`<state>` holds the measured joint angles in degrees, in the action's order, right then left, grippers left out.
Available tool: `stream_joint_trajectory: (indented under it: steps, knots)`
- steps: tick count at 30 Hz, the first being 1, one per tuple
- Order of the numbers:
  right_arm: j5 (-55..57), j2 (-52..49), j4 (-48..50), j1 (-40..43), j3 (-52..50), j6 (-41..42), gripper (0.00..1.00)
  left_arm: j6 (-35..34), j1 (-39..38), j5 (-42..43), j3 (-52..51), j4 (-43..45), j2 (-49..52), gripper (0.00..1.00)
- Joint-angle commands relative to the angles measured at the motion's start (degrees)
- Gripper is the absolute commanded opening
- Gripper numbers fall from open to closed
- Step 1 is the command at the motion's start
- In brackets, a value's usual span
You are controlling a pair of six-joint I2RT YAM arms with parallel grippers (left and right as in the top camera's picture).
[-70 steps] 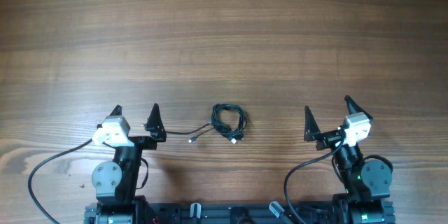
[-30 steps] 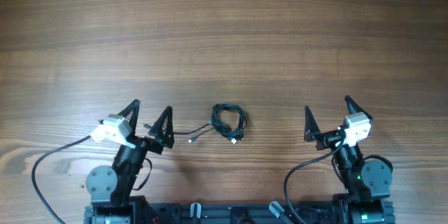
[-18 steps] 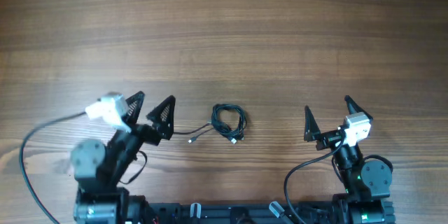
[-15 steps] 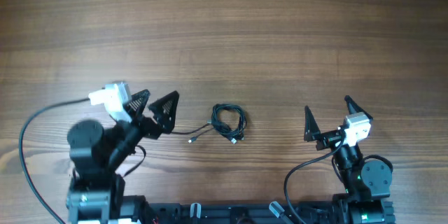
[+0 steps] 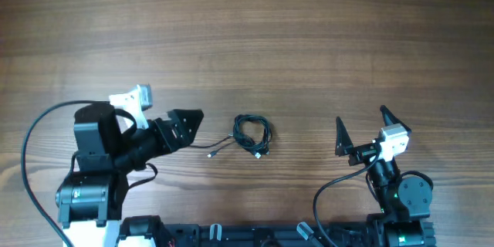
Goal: Untangle cables
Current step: 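Move the left gripper forward over the coiled black cable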
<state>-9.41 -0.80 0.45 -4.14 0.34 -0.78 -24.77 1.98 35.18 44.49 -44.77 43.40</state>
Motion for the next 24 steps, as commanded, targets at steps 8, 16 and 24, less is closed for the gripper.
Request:
stream_joint_trajectory:
  steps: [8,16,24]
  knots:
    - [-0.9,0.0,0.3,0.2,0.0,-0.4,1.00,-4.7,-0.3,8.9,0.4,0.3,0.6,1.00]
    - [-0.9,0.0,0.3,0.2,0.0,-0.3,1.00,-10.7,-0.3,5.2,0.9,-0.6,1.8,0.88]
    - [-0.9,0.0,0.3,0.2,0.0,-0.3,1.00,-10.2,-3.2,-5.3,6.4,-8.3,8.3,0.77]
